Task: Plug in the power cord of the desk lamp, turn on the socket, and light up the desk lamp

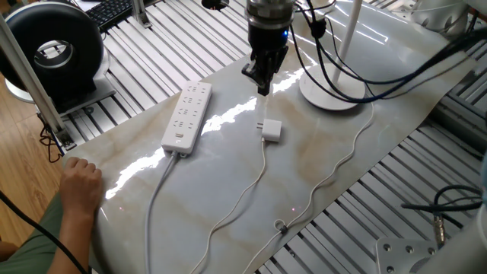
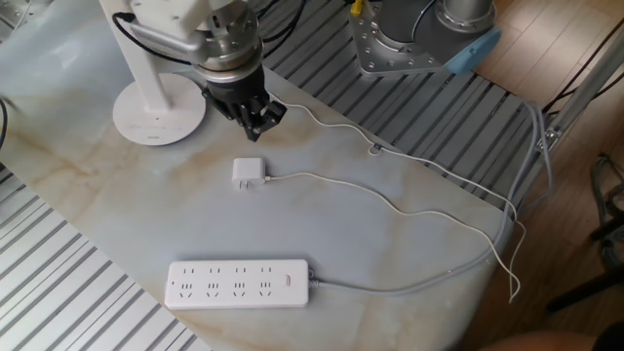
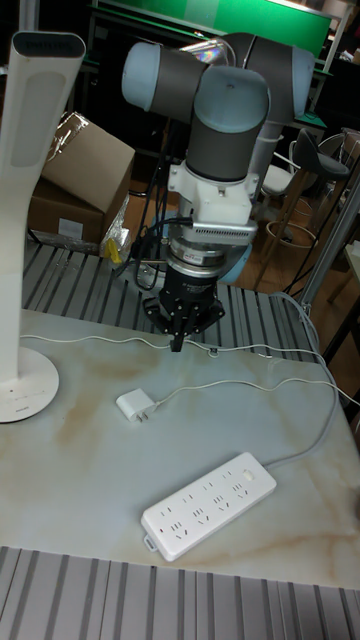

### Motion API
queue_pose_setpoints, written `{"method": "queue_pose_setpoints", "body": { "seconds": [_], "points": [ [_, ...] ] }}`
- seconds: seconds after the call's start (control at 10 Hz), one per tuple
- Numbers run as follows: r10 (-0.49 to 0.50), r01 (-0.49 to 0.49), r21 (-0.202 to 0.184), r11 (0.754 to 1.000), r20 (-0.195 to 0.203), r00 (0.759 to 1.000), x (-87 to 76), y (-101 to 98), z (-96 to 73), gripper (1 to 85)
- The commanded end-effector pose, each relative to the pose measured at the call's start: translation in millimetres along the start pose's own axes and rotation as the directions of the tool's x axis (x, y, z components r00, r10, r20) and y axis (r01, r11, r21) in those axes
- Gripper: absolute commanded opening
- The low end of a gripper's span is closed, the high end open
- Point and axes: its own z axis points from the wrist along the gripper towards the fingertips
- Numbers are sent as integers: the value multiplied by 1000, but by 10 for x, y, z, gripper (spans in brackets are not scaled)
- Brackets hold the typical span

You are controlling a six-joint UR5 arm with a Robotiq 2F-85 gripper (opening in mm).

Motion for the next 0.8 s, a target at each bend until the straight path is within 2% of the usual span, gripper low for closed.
{"method": "queue_pose_setpoints", "body": {
  "seconds": [0.0,0.2,0.3,0.4,0.7],
  "points": [
    [-33,33,1,999,61,998,-56,-60,133,10],
    [-34,35,-9,999,80,996,-77,-55,173,10],
    [-40,41,-3,999,82,996,-79,-71,176,10],
    [-53,51,23,998,87,995,-95,-136,178,10],
    [-63,60,36,998,87,994,-100,-168,178,10]
  ]
}}
